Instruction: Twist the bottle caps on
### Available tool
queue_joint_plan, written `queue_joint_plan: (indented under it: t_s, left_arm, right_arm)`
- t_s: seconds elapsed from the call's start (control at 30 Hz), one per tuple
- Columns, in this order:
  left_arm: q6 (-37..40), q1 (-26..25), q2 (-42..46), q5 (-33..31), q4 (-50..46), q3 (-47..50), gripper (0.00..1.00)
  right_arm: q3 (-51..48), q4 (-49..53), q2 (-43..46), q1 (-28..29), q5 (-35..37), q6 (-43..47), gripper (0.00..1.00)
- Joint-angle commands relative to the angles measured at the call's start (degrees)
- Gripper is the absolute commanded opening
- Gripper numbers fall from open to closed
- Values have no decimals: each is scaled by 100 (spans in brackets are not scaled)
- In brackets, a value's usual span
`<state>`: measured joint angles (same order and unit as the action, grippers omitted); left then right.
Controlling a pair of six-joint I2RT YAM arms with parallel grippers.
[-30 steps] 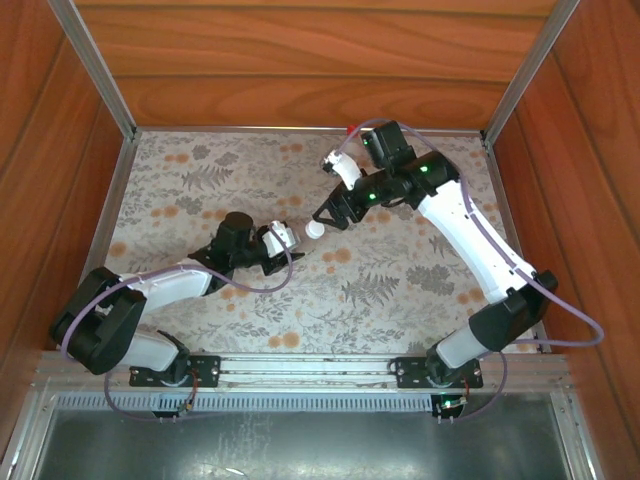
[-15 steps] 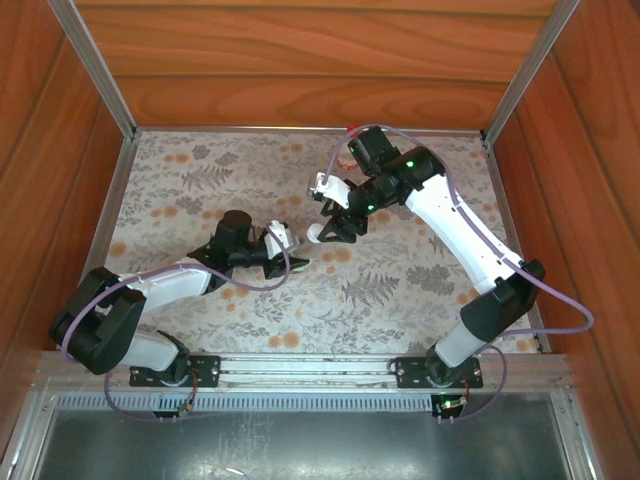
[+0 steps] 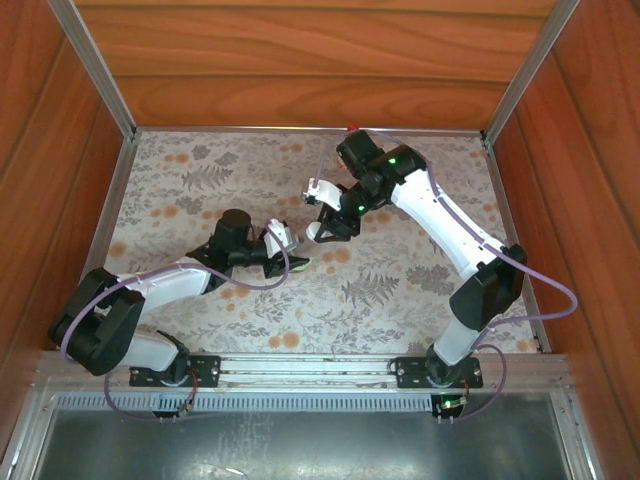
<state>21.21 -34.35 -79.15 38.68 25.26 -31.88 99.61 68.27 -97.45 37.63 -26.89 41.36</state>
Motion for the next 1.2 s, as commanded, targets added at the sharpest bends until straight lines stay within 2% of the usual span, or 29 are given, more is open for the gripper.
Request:
queue_joint_plan:
  t_s: [0.0,0.1,0.23,0.3,0.37,0.4,0.63,1.0,1.17]
  left_arm:
    - [28,47,72,78,32,-161,50]
    - [23,44,40,43,23,-177,50]
    - [23,43,41,-89,18,-187,50]
    - [13,44,42,-133,14,-203,50]
    - [6,50,23,-78,8,-211,50]
    - [6,50,8,-34,5,-222,50]
    - [10,50,-30,8,-13,-238,50]
    - [58,47,-59,0,-37,-222,50]
    - [59,49,-39,-1,-45,-213,50]
  right_arm:
    - [-37,-67,67,63,-34,-49,51]
    - [-56,-96,100,61,-118,-135,44]
    - [-111,-46,138,79,-211,-172,43]
    - [-209,-87,180,97,-185,-226,45]
    - [-352,-281,377,116,-214,-358,57]
    - [-433,-375,431,121,-249,-415,60]
    - [-392,-404,388,130,-308,-612,53]
    - [-152,-307,280,119,-185,-1146,58]
    - [-161,-293,277,114,-179,-1209,43]
